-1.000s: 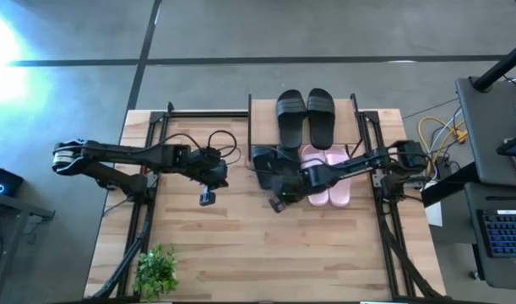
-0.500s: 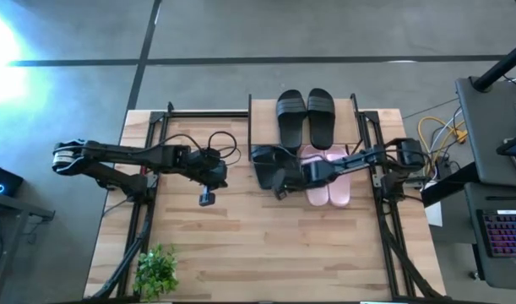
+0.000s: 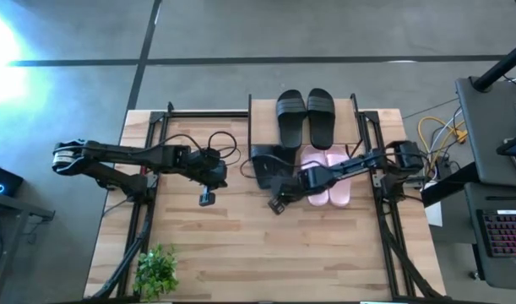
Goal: Pick and place slides into the shelf
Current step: Adjust the slides under the shelf
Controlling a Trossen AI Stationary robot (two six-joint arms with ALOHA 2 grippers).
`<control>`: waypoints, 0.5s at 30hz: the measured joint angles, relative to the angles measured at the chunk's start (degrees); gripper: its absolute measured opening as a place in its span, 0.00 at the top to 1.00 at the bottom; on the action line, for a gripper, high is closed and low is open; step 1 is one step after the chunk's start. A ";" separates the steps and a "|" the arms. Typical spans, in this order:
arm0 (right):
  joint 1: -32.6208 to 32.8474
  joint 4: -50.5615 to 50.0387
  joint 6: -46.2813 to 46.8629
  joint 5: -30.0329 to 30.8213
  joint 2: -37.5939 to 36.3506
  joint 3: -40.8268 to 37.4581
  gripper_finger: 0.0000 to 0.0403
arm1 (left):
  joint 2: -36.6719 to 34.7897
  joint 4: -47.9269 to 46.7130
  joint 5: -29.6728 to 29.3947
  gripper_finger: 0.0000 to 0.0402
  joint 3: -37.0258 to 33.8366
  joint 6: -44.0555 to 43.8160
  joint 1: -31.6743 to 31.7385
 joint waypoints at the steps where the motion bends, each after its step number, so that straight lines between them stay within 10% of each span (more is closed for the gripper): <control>1: 0.21 1.26 0.04 0.19 0.44 0.00 0.97 | 0.00 0.00 -0.08 1.00 0.00 0.00 0.00; 15: -5.40 6.54 -4.60 7.35 10.72 8.63 0.97 | 0.00 0.03 -0.91 1.00 -0.99 -0.07 0.00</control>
